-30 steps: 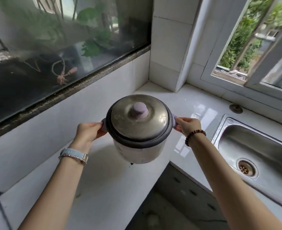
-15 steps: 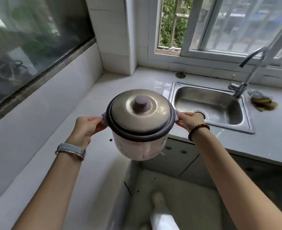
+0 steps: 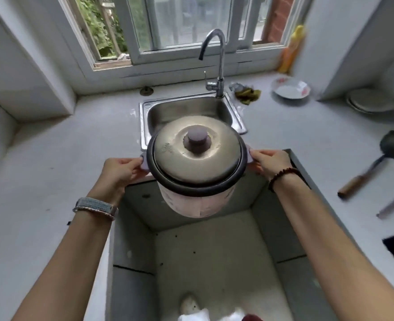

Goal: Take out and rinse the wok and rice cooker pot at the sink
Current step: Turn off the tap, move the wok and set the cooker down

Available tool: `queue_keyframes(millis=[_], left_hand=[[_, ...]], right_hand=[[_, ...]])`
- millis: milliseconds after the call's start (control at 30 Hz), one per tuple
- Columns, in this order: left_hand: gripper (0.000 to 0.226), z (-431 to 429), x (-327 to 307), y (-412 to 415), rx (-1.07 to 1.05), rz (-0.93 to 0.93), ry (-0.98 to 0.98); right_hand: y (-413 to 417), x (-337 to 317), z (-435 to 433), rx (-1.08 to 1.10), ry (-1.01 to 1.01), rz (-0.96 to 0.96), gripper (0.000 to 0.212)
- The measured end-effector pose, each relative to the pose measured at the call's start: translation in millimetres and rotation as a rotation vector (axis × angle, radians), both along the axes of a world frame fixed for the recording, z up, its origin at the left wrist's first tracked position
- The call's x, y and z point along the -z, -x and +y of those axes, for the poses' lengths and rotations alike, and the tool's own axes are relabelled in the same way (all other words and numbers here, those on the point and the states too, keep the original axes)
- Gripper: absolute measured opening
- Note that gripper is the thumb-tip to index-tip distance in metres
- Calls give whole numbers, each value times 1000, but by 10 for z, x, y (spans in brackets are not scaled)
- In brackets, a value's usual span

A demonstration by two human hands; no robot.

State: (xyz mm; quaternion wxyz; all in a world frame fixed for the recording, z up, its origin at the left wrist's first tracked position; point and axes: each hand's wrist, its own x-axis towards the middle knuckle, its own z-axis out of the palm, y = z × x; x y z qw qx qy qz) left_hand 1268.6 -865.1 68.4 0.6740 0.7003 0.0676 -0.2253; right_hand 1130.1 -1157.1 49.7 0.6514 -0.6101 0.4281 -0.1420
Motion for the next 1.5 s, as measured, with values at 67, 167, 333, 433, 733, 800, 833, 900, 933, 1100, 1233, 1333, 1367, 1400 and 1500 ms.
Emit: queue_keyframes(millis=[67, 167, 333, 433, 733, 800, 833, 900, 933, 1100, 1233, 1333, 1367, 1400, 1500], left_hand=[[22, -357, -18, 96, 67, -2, 5], [15, -871, -27, 297, 177, -5, 8], [13, -1633, 45, 730, 376, -22, 17], [16, -2049, 94, 1011, 487, -24, 3], [19, -3064, 124, 1833, 828, 2, -32], [21, -3248, 116, 2016, 907, -12, -44], [22, -3330, 114, 2094, 940, -19, -52], [23, -3506, 137, 2219, 997, -38, -76], [24, -3591, 153, 2279, 1033, -46, -90], [19, -3904, 61, 2612, 1249, -47, -80], [35, -4046, -72, 2875, 1435, -91, -115], [22, -4070, -184, 3171, 1568, -164, -124], [18, -4075, -207, 3273, 1607, -173, -112], [19, -4086, -209, 3365, 1637, -168, -97], [27, -4131, -152, 3678, 1736, -178, -94]], right_hand=[[313, 60, -278, 65, 32, 1, 9], [810, -4, -546, 193, 55, 13, 12], [1632, -31, -955, 386, 66, 11, 10], [2159, -29, -1128, 484, 58, 31, 14], [3431, 101, -1254, 821, -35, 16, 19], [3660, 132, -1222, 892, -31, 20, 20], [3764, 142, -1190, 928, -33, 14, 18], [3954, 163, -1127, 1003, -45, 14, 6], [4059, 189, -1092, 1050, -51, 13, 9], [4403, 161, -792, 1264, -59, -17, 10], [4604, 102, -480, 1430, -24, -35, 2], [4764, 79, -179, 1530, 4, -28, 8], [4825, 80, -70, 1570, 6, -34, 10], [4880, 77, 42, 1612, 5, -41, 11], [5056, 55, 381, 1724, 3, -41, 7]])
